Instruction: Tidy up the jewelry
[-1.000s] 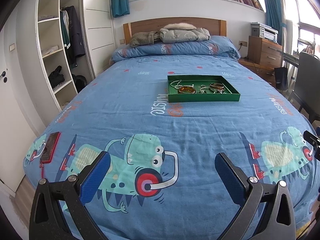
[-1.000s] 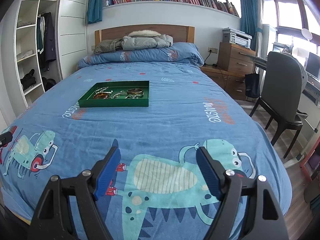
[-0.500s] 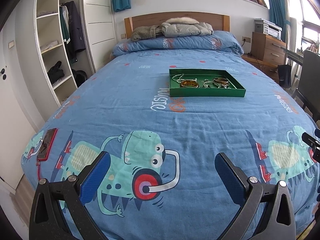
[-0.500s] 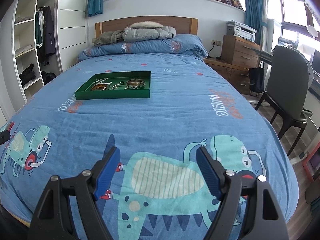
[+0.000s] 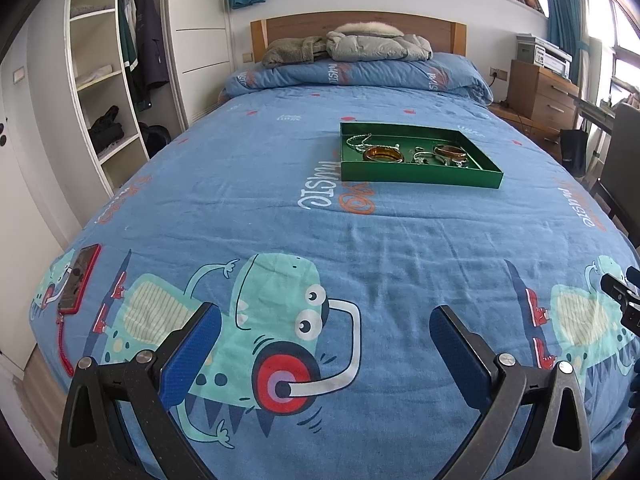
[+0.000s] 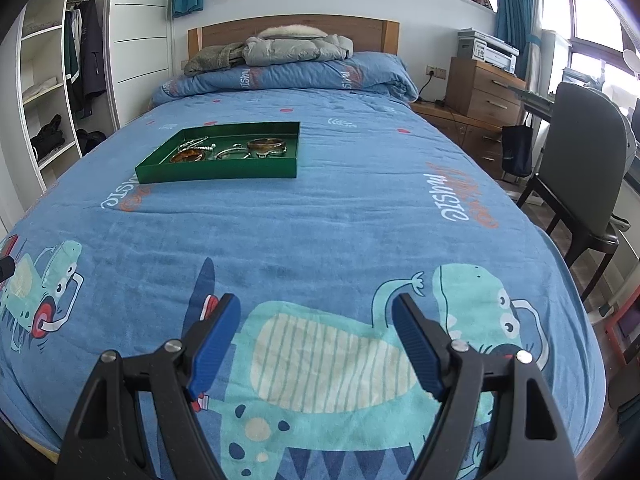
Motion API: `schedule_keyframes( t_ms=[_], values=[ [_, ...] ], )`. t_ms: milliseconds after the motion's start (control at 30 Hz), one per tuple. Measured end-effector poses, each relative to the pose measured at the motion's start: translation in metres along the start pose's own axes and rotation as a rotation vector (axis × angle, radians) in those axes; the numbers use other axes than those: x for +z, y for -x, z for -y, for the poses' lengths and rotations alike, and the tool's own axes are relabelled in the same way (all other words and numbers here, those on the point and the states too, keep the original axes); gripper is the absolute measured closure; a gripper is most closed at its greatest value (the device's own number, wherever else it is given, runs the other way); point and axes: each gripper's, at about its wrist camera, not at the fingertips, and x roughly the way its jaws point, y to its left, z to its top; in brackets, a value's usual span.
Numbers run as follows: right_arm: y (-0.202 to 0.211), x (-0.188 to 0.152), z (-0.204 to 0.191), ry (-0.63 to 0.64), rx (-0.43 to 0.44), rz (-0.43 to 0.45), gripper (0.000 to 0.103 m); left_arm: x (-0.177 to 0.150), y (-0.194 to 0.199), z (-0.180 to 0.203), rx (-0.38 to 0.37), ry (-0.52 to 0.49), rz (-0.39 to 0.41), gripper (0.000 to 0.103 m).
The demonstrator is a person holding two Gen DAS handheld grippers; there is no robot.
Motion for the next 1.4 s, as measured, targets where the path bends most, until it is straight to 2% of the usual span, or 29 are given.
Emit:
schedule_keyframes(
  t_ms=[300,767,1167,1400],
  values=[
    [-0.023,0.004,0.004,0.004,-0.027,-0.033,0.026,0.008,-0.018,-0.004,-0.007,0.019,-0.007,0.001],
    [-0.036,0.02,0.021,-0.031,-0.102,-0.016,0.026,0.017,-0.042,-0.014,-0.003,0.035,-0.014,0.001],
    [-0.042,0.01,0.024,-0.026,-0.105,-0.039,0.026,0.023,-0.058,-0.02,0.0,0.045,-0.008,0.001],
    [-0.044,0.01,0.034,-0.045,-0.146,-0.037,0.026,0.026,-0.068,-0.022,0.011,0.045,-0.002,0.001]
  ],
)
